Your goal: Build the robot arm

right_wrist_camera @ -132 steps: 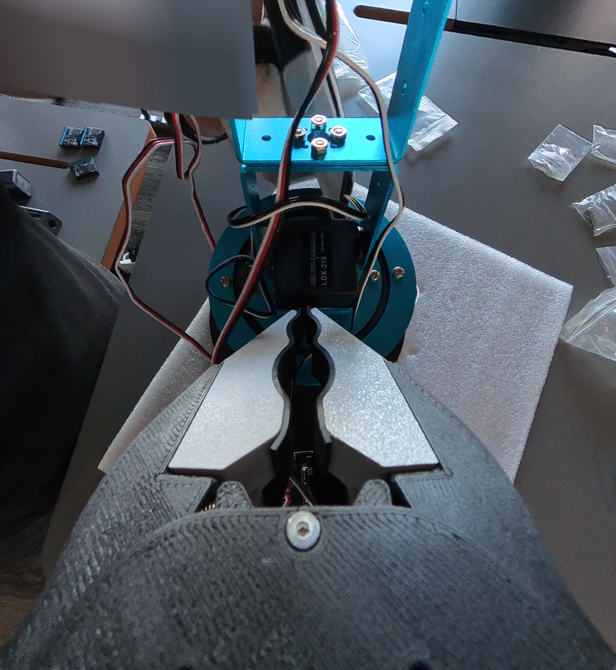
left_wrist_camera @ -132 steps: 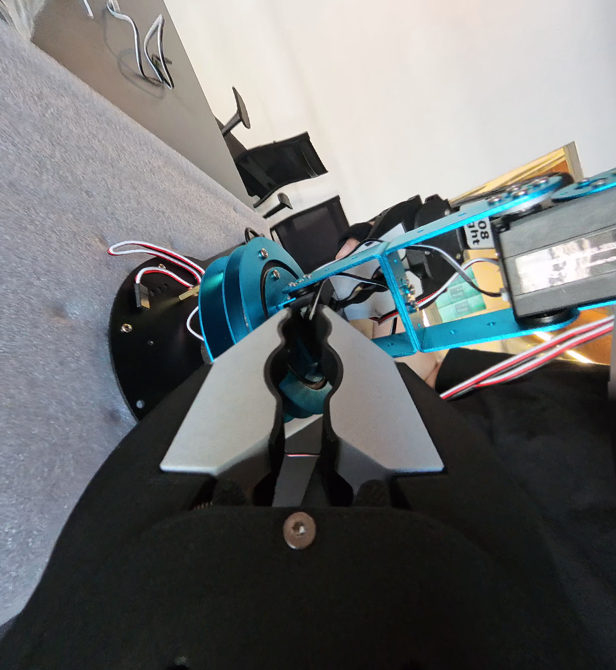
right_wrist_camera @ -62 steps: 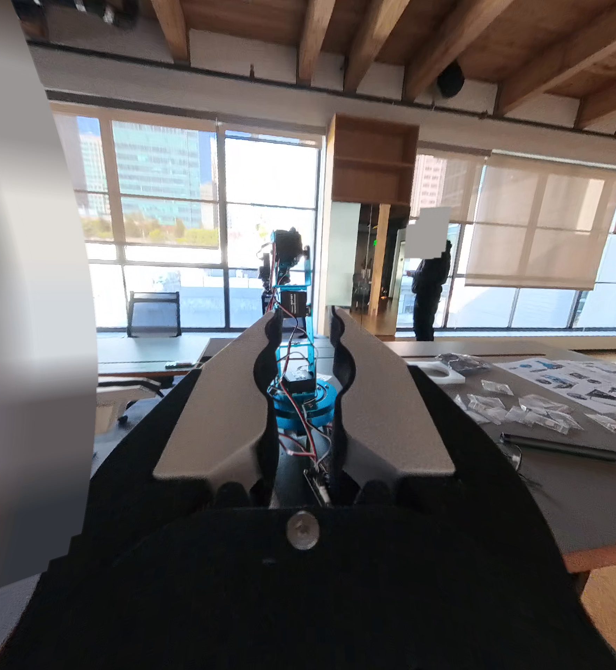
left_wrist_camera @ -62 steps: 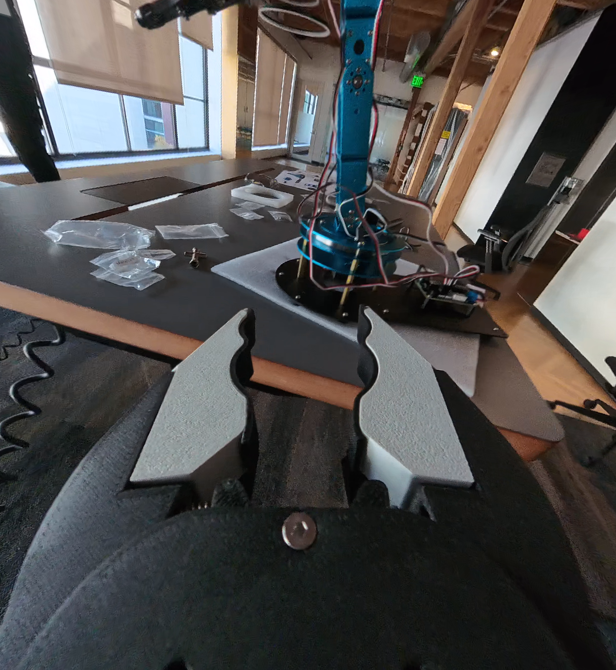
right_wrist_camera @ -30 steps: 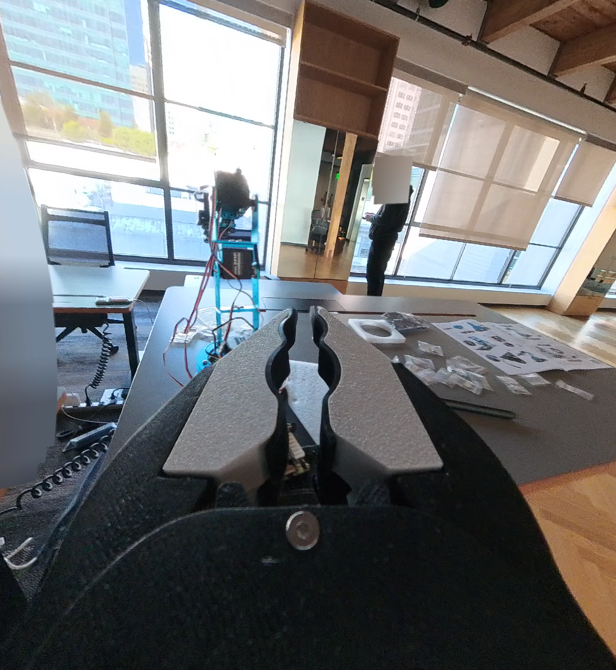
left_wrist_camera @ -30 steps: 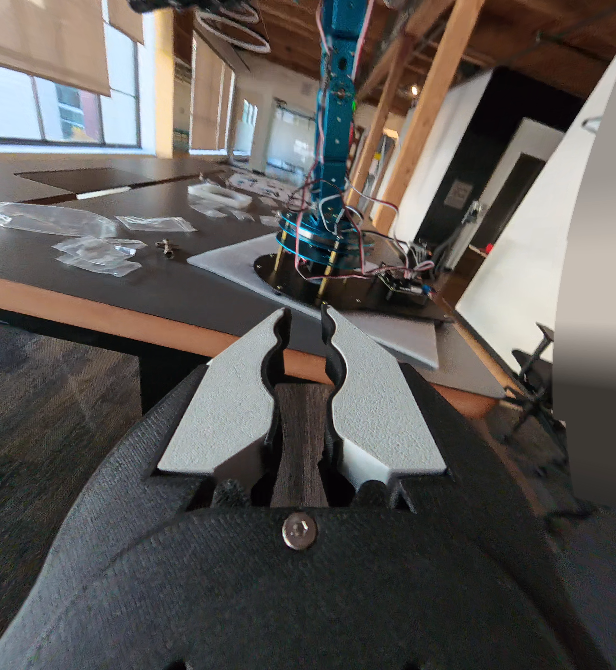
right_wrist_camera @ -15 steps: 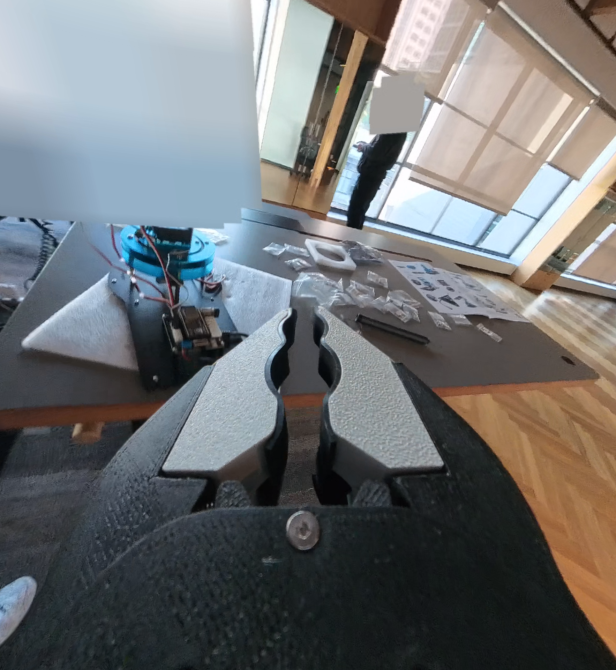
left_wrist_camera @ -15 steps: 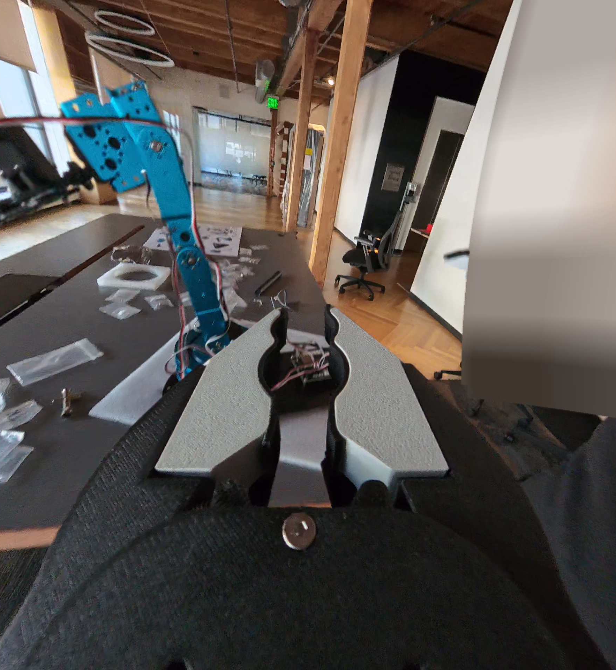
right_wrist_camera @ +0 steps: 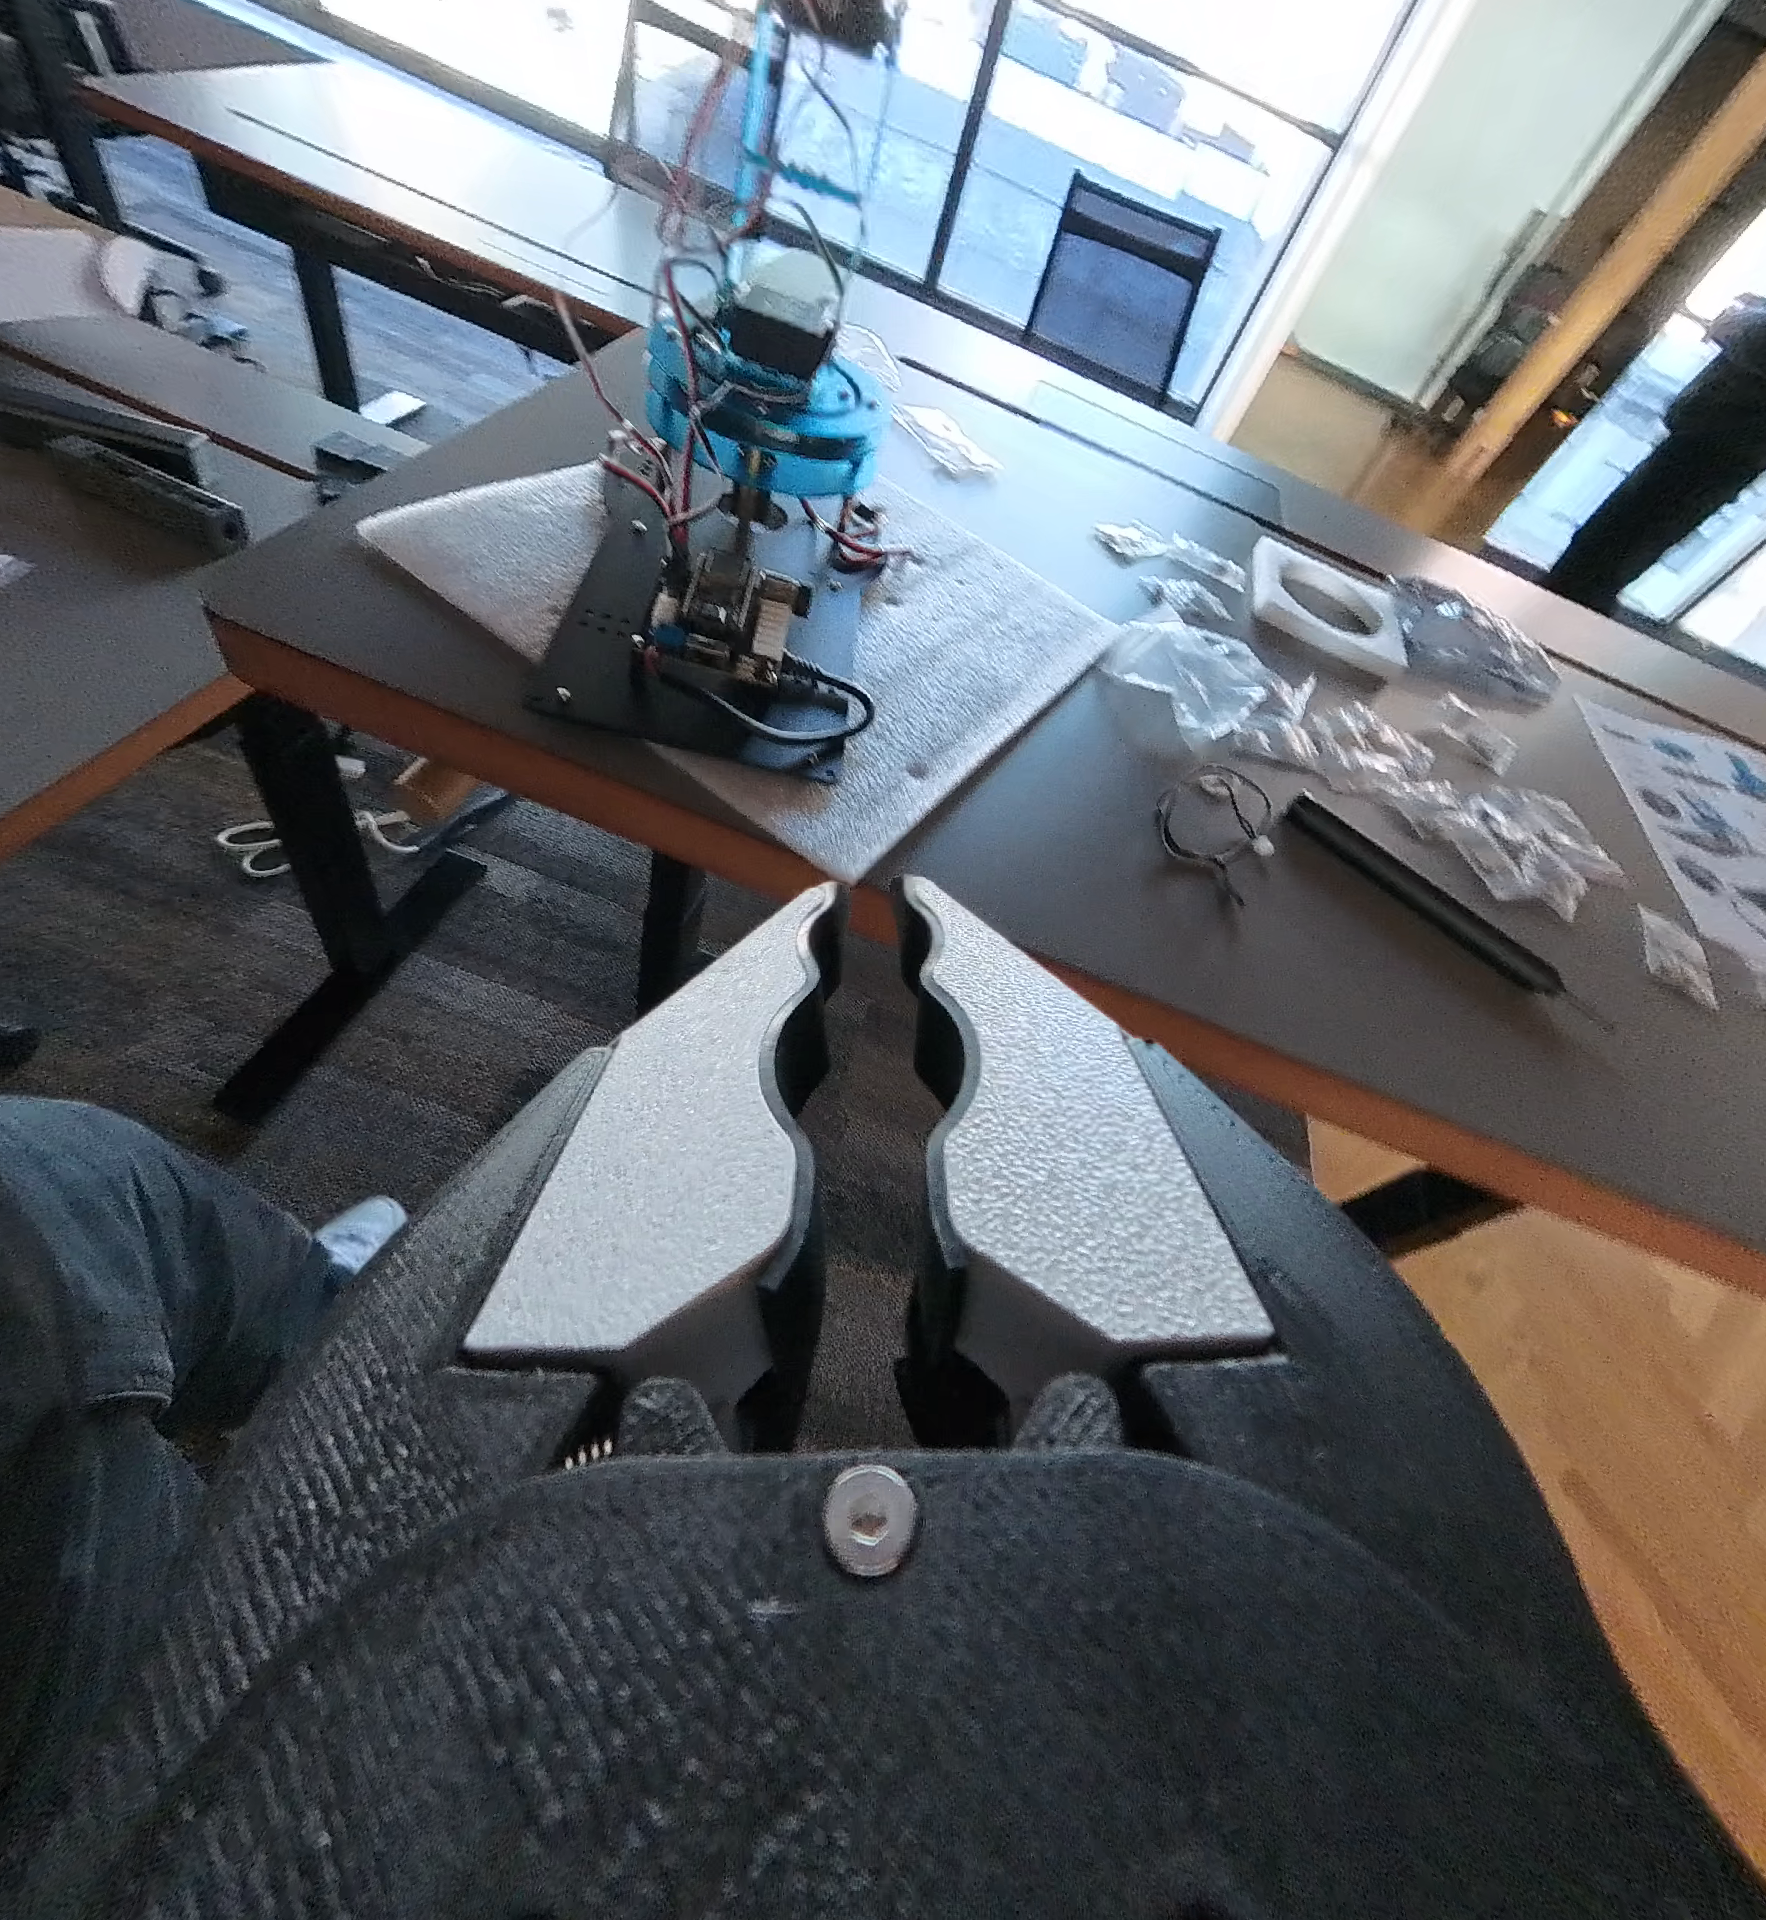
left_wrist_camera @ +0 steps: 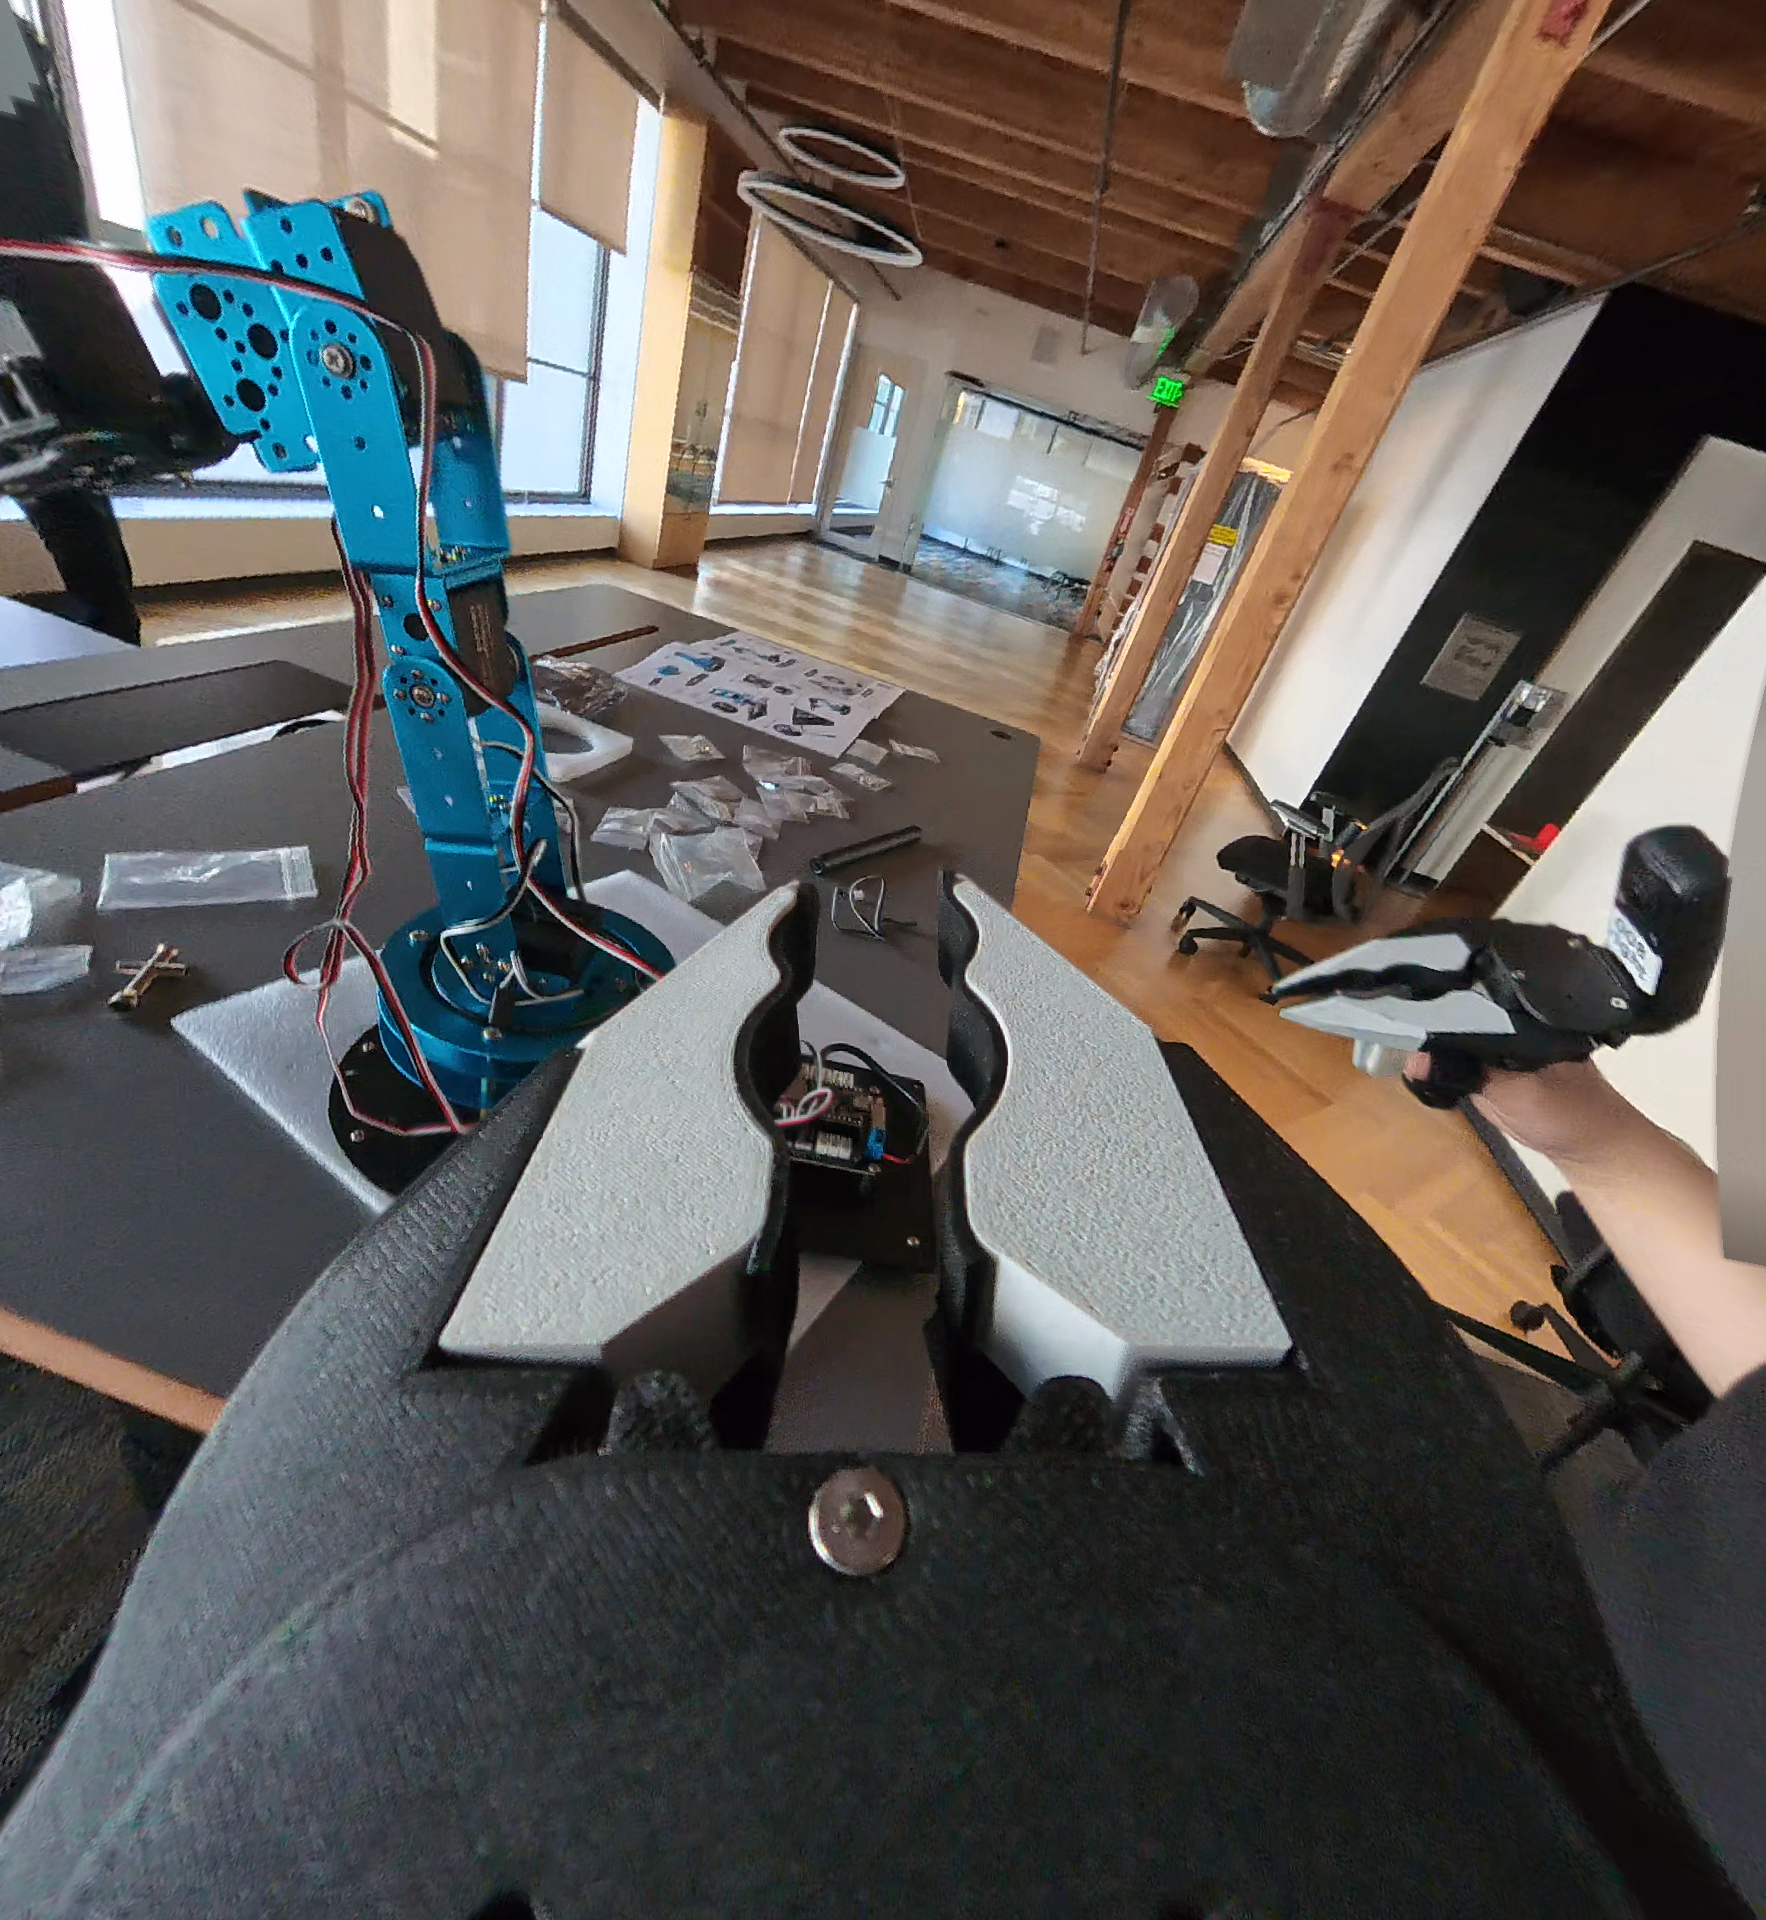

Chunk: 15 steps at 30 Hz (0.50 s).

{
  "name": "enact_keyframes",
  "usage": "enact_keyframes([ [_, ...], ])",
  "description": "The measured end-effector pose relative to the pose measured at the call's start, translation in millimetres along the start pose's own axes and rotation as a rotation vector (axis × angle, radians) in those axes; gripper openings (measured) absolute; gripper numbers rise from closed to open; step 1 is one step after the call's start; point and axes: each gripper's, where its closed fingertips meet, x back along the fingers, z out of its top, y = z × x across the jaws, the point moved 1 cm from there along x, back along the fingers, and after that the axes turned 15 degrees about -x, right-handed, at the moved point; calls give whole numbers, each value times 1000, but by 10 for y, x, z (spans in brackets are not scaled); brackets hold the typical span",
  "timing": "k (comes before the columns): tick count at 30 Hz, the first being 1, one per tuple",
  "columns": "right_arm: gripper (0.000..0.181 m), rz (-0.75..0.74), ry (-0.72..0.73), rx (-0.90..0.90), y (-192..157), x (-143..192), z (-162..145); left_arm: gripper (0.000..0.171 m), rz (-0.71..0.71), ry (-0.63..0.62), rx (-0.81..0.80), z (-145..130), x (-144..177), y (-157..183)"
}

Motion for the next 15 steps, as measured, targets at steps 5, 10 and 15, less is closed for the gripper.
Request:
enact_keyframes([
  [5, 7, 92, 72, 31, -104, -383, 317, 21, 32, -48, 1, -97, 200, -49],
  [10, 7, 185, 147, -16, -350, -889, 712, 21, 14, -158, -8, -355, 325, -326],
  [15, 9, 277, 130, -133, -627, -1498, 996, 20, 32, -270, -96, -667, 217, -720],
])
